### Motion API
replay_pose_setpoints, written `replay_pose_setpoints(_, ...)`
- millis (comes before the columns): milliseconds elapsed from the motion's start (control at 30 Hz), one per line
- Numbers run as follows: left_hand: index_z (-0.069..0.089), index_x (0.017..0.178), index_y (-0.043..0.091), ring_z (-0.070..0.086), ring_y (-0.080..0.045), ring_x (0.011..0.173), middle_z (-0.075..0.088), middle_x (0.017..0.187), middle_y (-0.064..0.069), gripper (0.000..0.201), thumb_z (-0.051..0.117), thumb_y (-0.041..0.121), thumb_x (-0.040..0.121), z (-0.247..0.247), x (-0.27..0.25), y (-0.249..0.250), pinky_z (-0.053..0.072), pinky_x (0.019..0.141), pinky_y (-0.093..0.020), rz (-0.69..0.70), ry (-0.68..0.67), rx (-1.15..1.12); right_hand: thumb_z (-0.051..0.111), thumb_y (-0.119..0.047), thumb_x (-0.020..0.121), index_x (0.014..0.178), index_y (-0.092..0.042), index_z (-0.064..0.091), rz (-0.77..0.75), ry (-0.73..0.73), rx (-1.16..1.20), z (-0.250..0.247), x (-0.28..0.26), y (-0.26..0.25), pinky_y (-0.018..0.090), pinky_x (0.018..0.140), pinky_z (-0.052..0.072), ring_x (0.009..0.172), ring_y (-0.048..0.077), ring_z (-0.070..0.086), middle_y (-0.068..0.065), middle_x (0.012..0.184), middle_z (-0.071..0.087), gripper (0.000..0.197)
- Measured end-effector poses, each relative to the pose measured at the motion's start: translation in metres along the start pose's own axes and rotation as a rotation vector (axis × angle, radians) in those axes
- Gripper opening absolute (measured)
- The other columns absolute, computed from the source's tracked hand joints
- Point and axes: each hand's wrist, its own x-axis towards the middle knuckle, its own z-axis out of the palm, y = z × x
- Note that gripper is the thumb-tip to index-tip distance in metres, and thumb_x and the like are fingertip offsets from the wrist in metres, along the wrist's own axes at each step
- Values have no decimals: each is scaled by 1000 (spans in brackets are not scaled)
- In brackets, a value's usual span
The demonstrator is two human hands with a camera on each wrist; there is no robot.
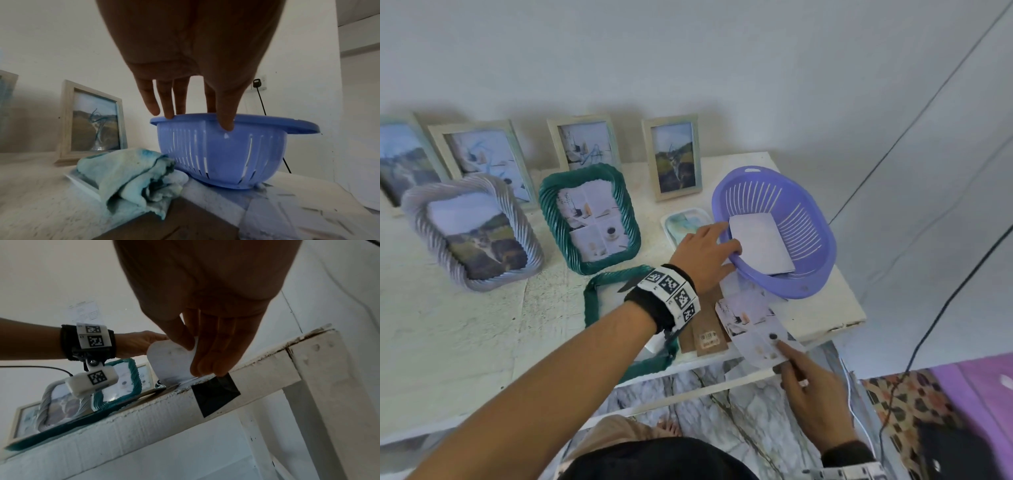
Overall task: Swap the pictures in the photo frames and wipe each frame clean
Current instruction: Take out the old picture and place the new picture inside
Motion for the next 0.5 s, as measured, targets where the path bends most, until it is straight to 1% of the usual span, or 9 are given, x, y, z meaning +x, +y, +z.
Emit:
replay_pose_setpoints(100, 53, 131, 26, 28, -28, 141, 25, 157, -9, 35, 50, 39, 98, -6, 4, -3, 28, 109, -41, 26, 13, -44, 64, -14, 90, 123, -30, 66, -78, 8, -148, -5, 8, -8, 19, 47, 38, 47, 5, 48, -2, 50, 54, 37)
replay_pose_setpoints(133, 53, 131, 26, 29, -29, 141, 26, 157, -10, 35, 50, 39, 98, -9, 5, -4, 28, 109, -40, 33, 28, -75, 63, -15, 90, 124, -30, 65, -84, 5, -184, -5, 13, -10, 18, 44, 33, 45, 4, 43, -3, 47, 47, 37)
replay_pose_setpoints(167, 54, 131, 25, 32, -29, 139, 28, 156, -11, 35, 51, 38, 98, -10, 6, -5, 28, 109, -40, 39, 44, -107, 62, -18, 91, 125, -31, 64, -87, 0, -215, -6, 20, -14, 21, 44, 31, 45, 5, 41, -5, 46, 43, 37)
replay_pose_setpoints(200, 55, 130, 25, 34, -30, 138, 31, 155, -12, 35, 53, 37, 97, -12, 7, -6, 28, 109, -40, 47, 58, -137, 60, -21, 92, 127, -31, 63, -82, -8, -249, -6, 28, -18, 27, 46, 32, 48, 9, 41, -8, 47, 40, 37)
replay_pose_setpoints(267, 57, 128, 24, 38, -32, 136, 35, 153, -13, 34, 54, 37, 97, -13, 7, -8, 31, 109, -41, 55, 76, -180, 55, -27, 94, 131, -32, 59, -66, -45, -312, -5, 48, -24, 29, 53, 37, 58, 16, 48, -10, 52, 43, 37)
replay_pose_setpoints(300, 57, 127, 25, 39, -32, 135, 35, 152, -13, 33, 54, 38, 96, -12, 7, -9, 31, 109, -42, 56, 80, -190, 52, -30, 95, 132, -33, 57, -57, -67, -342, -4, 60, -26, 30, 57, 41, 64, 18, 53, -9, 57, 49, 37)
replay_pose_setpoints(367, 58, 126, 24, 39, -32, 135, 36, 152, -12, 33, 55, 38, 96, -11, 5, -10, 31, 109, -42, 60, 90, -193, 47, -33, 96, 134, -34, 53, -40, -101, -420, 0, 82, -27, 32, 67, 48, 80, 24, 61, 0, 75, 64, 38)
replay_pose_setpoints(400, 58, 125, 24, 39, -32, 135, 36, 152, -12, 33, 55, 38, 96, -9, 4, -10, 31, 109, -41, 63, 93, -189, 45, -34, 97, 134, -34, 51, -32, -112, -464, 2, 91, -26, 34, 71, 50, 85, 26, 62, 4, 84, 68, 38)
replay_pose_setpoints(500, 58, 126, 25, 36, -30, 137, 33, 154, -11, 33, 55, 38, 96, -4, 0, -10, 30, 109, -40, 61, 88, -157, 43, -37, 97, 135, -33, 48, -7, -142, -582, 6, 108, -20, 35, 74, 52, 90, 28, 62, 8, 95, 69, 38)
